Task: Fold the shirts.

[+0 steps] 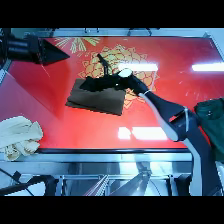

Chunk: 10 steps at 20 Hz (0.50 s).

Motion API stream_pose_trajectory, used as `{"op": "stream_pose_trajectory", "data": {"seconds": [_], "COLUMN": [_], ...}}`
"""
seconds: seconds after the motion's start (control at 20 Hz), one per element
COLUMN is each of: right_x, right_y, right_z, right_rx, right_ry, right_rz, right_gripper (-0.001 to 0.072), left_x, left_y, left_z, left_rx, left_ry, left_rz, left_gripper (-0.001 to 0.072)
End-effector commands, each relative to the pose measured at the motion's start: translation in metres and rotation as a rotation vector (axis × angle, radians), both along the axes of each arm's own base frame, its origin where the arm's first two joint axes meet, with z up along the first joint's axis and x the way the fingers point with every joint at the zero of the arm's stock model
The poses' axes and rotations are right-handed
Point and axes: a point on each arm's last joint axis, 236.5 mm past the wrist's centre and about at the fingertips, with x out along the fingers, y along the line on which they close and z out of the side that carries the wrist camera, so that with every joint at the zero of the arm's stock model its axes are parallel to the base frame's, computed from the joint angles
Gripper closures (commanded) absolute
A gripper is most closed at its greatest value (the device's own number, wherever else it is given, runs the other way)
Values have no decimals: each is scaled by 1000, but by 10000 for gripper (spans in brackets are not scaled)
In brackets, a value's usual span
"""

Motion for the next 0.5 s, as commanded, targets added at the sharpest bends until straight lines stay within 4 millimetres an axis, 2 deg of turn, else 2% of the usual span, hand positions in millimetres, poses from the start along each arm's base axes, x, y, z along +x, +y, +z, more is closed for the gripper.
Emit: {"op": "stream_pose_trajectory", "data": {"seconds": [0.0,0.1,0.15,0.25,0.3,0.35,0.4,0.45], "right_x": [-23,-32,-34,-31,-25,-16,-8,-3], "right_y": [-78,-131,-159,-210,-228,-241,-250,-252], "right_z": [10,11,1,-33,-50,-66,-80,-93], "right_rx": [-112,-228,-303,-430,-454,-459,-467,-470], "right_ry": [103,120,132,185,216,246,273,296], "right_rz": [116,106,64,-87,-167,-244,-297,-326], "right_gripper": [689,689,688,686,627,268,18,12], "left_x": [-9,-17,-22,-32,-32,-32,-31,-32], "left_y": [3,2,1,0,0,1,2,2], "left_z": [-22,-29,-31,-35,-36,-38,-40,-41], "left_rx": [-5,-5,-9,-7,-7,-8,-6,-5], "left_ry": [16,28,30,30,27,26,25,23], "left_rz": [15,12,9,3,15,33,46,45], "left_gripper": [704,704,704,704,704,704,704,704]}}
